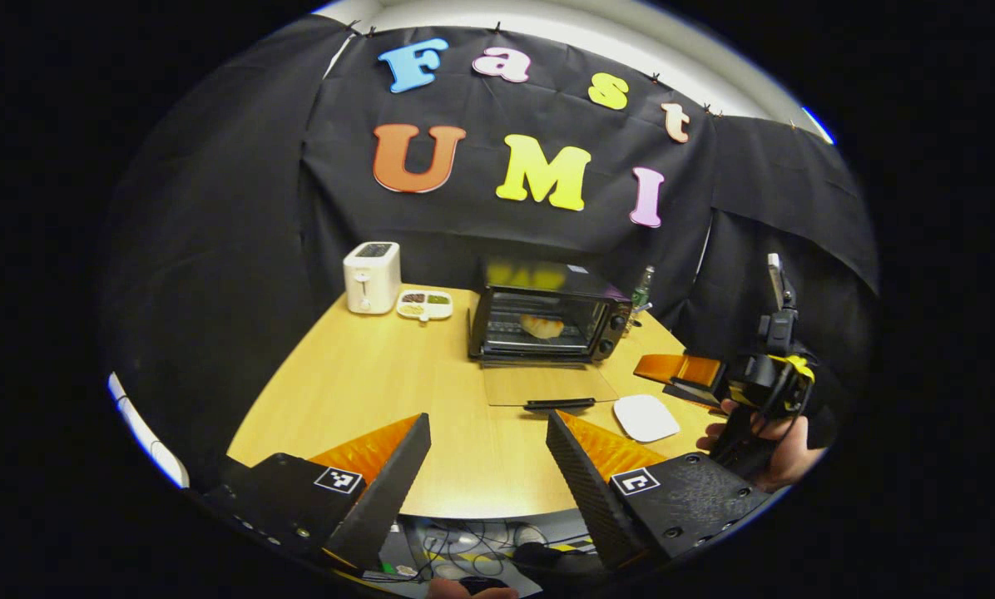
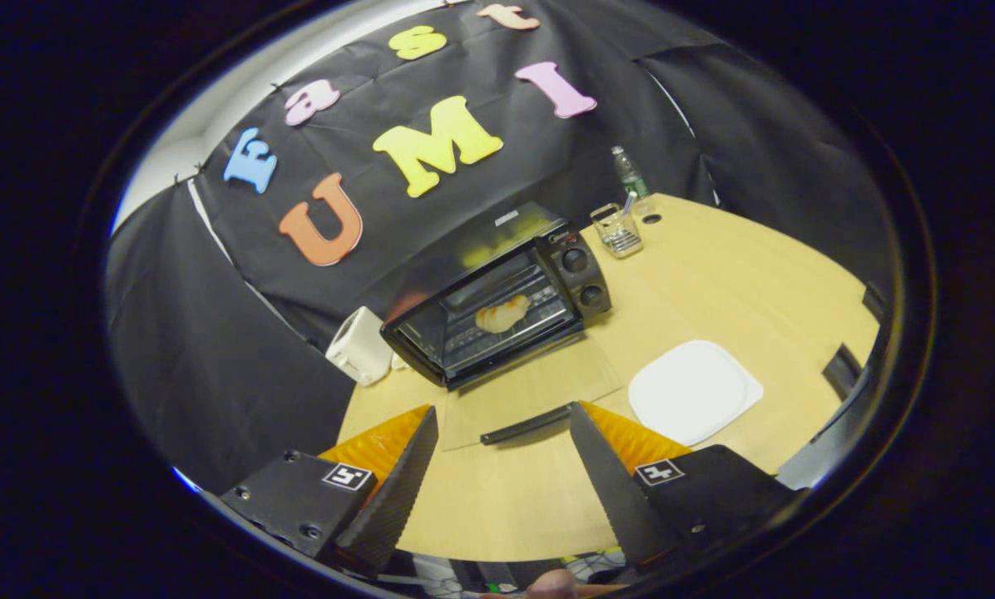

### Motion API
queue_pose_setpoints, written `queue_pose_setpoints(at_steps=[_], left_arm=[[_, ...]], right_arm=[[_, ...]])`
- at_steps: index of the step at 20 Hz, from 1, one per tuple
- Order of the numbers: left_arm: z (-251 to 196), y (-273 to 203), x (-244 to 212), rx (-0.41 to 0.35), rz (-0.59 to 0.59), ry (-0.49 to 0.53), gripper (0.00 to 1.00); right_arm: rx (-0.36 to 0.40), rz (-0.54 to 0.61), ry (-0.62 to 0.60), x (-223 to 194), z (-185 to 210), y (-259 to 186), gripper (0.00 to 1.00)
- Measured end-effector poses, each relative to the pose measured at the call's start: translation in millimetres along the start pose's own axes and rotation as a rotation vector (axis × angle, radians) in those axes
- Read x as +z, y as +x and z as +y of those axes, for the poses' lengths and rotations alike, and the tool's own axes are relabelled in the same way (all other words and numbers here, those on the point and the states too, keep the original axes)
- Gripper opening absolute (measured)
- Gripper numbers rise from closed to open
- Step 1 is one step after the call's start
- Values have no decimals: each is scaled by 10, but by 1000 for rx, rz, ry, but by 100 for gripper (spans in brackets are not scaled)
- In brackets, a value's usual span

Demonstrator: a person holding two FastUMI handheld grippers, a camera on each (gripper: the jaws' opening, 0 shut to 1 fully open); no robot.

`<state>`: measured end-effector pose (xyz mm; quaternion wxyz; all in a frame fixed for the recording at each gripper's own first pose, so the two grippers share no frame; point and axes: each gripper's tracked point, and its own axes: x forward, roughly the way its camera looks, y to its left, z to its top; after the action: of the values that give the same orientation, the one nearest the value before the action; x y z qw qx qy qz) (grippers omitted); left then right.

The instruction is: Open the electric oven with the left hand, put the food in, and close the electric oven.

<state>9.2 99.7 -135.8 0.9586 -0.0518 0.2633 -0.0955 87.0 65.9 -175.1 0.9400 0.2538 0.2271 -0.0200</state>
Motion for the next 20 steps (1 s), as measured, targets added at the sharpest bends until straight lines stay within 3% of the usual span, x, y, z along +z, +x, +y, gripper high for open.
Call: queue_pose_setpoints(at_steps=[4,9,17,20], left_arm=[[-226,364,-93,-13,35,6,93],[-541,771,-265,-7,47,28,93],[-1074,1682,-950,-34,147,36,93],[-1054,1978,-1201,20,210,21,93]], right_arm=[[-90,-35,-145,82,-274,-479,96],[-189,-67,-213,216,-666,-899,96],[-298,-64,-282,458,-1269,-1149,96],[-322,-45,-277,515,-1447,-1149,97]])
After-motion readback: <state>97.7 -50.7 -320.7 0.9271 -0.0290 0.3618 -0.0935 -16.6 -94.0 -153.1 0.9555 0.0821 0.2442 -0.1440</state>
